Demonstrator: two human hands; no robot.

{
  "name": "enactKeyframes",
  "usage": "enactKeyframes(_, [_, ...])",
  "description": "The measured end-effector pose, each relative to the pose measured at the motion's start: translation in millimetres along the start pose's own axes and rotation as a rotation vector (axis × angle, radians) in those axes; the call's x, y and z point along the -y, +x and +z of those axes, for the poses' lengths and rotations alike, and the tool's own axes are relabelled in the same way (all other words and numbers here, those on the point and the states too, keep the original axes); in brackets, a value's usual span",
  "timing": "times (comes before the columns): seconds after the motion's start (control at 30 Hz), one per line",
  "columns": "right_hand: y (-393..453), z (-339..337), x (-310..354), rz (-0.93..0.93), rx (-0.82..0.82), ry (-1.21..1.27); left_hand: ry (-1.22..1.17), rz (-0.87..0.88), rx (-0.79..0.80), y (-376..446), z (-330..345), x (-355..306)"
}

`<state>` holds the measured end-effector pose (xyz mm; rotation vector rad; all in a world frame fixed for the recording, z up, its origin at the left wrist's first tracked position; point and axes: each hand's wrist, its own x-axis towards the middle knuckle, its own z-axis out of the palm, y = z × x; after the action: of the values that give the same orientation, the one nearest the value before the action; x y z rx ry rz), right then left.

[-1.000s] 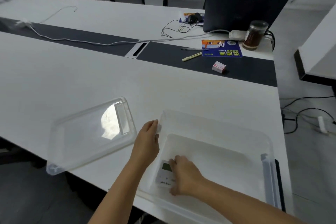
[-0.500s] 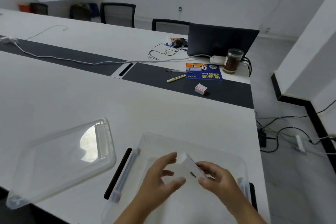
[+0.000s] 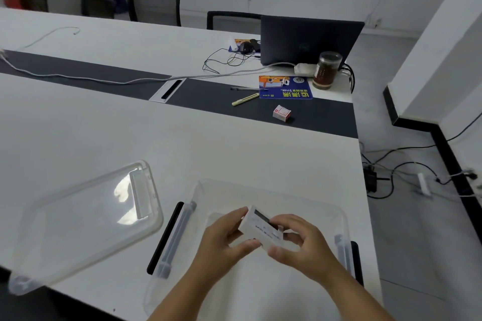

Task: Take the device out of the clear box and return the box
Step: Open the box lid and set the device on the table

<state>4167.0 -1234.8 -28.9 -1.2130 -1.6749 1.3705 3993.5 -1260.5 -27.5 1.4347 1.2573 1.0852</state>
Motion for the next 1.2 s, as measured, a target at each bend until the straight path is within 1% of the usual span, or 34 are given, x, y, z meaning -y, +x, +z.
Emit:
enactKeyframes(0.13, [0, 0, 0, 0.001, 0.032, -0.017, -0.046, -0.003, 0.052, -3, -2, -4])
enactKeyframes(0.23, [-1, 0, 2, 0.025, 0.032, 0.028, -0.145, -0.06, 0.055, -4, -4, 1])
enactKeyframes(0.37, [0, -2, 2, 0.07, 0.018, 0.125, -0.233, -0.154, 0.005, -3, -4, 5])
enactKeyframes(0.47, [1, -2, 0, 0.131, 0.015, 0.243, -0.233, -0.164, -0.013, -2, -7, 6])
enactKeyframes(0.57, [2, -3, 0, 0.136, 0.024, 0.288, -0.236, -0.194, -0.032, -2, -7, 5])
enactKeyframes(0.67, [3, -3, 1, 0.161, 0.018, 0.308, -0.235, -0.197, -0.129, 0, -2, 2])
enactKeyframes(0.73, [3, -2, 0, 0.188, 0.045, 0.31, -0.277, -0.211, -0.201, 2, 0, -3])
enactKeyframes(0.83, [3, 0, 0, 0.28, 0.063, 0.42, -0.362, -0.246, -0.274, 2, -2, -7])
enactKeyframes(0.9, [2, 0, 3, 0.34, 0.078, 0.517, -0.383, -0.264, -0.273, 0, -4, -8])
enactKeyframes(1.0, [2, -3, 6, 0.403, 0.139, 0.562, -0.404, -0.303, -0.224, -2, -4, -7])
enactKeyframes(1.1, [2, -10, 10, 0.425, 0.166, 0.65, -0.304, -0.352, -0.12, -2, -4, -2])
enactKeyframes(1.13, [3, -12, 9, 0.432, 0.165, 0.657, -0.22, -0.349, -0.1, -1, -4, 0])
enactKeyframes(1.2, [4, -19, 12, 0.438, 0.148, 0.628, -0.001, -0.283, -0.098, 2, -4, 4])
